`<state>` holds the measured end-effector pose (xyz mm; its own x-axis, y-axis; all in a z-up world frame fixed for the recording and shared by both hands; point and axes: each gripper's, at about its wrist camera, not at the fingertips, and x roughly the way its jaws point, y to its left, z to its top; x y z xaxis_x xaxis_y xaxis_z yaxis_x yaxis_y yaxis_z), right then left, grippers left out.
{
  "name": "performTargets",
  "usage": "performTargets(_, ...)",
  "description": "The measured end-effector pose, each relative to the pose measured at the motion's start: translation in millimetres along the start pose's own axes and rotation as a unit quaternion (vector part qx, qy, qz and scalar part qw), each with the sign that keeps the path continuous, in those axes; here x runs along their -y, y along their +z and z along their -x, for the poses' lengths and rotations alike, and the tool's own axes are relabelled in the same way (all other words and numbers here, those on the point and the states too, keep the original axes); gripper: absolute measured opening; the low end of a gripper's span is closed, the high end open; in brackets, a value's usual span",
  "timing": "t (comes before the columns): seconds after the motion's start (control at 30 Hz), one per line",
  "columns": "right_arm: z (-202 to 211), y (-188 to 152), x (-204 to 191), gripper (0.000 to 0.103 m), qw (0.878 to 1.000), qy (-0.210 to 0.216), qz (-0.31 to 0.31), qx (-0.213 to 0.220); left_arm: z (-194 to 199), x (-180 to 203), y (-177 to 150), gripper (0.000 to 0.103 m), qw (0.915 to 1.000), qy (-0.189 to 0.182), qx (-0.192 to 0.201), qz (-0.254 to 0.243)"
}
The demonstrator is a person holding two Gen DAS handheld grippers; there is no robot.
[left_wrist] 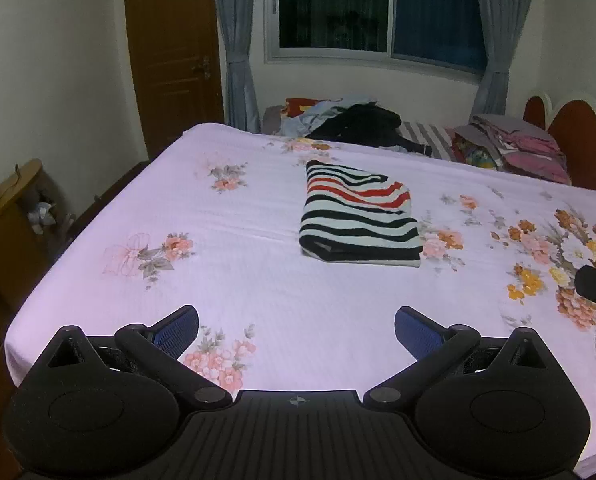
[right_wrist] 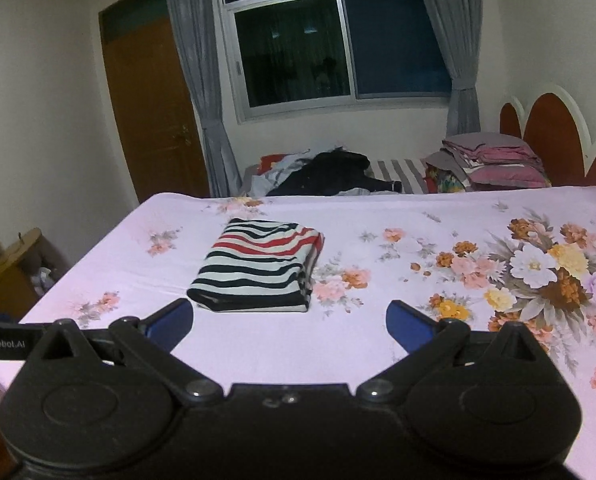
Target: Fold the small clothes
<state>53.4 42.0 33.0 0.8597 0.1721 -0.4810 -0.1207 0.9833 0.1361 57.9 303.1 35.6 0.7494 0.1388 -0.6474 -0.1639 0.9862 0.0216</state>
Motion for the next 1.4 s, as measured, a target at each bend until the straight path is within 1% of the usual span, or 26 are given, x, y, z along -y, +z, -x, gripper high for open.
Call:
performTargets(0.1,6.2,0.2,-1.6,0.103,1.000,0.008,-0.001,0.007,7.5,1.0,-1.7,0.103,1.0000,0.002,0.004,0.000)
performTargets(0.2,12.7,0.2,-3.8,0.103,1.000,0.008,0.005,0.014,13.5,2.9,-3.1,0.103,1.0000,-0.001,0.008,0.002)
performTargets(0.43,19.3,-2.7,-3.0,0.103,1.000,0.004,0.003,0.015,22.2,7.8,-4.2,0.103,0.9998,0.000,0.017,-0.005)
performTargets(0.77,20.7,-2.8,-5.8,0.103,1.000,0.005,0.008,0.014,27.3,9.4,-3.4,0.103,0.9998,0.001,0.020,-0.007)
performTargets(1.4,13.7,-6.2,-9.9,0.103,1.000,0.010,0.008,0.006,23.9,3.6,-0.9,0.103,0.9998,0.007,0.017,-0.003)
